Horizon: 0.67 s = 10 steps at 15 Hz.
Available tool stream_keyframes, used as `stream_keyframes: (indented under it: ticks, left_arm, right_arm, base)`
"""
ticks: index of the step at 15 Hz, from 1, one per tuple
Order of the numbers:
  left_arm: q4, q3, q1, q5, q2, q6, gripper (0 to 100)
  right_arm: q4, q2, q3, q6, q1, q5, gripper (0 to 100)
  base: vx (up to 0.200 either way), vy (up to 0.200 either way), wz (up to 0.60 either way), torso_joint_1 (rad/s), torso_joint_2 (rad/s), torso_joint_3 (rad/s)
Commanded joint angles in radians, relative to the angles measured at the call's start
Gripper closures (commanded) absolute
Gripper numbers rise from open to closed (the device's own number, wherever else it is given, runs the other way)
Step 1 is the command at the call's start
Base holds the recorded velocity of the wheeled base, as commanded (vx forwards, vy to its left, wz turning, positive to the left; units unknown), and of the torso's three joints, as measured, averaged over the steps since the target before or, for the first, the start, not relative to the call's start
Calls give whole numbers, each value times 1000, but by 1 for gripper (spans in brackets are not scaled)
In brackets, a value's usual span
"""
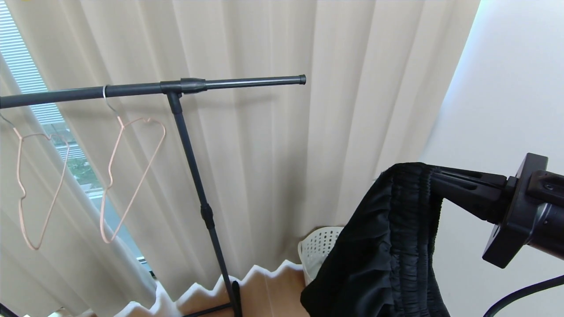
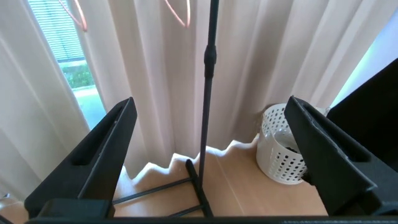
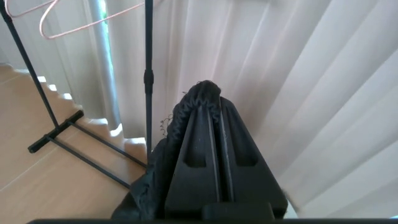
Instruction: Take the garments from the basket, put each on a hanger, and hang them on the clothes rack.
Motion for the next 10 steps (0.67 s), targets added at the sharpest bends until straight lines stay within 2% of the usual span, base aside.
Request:
stream_keyframes:
  ticks: [1,4,10]
  left_arm:
    - [0,0,0,0,0,0,0]
    - [0,0,0,0,0,0,0]
    - [0,0,0,0,0,0,0]
  right_arm:
    - [-1,2,-1,-1,-1,0,100]
    - [-1,-1,1,-1,1,0,100]
    - [-1,-4,1,-1,-1,0,100]
  base:
    - [0,0,0,246,-598,-344]
    - [0,0,0,263,-593,-338]
    - [0,0,0,183,-410,-230]
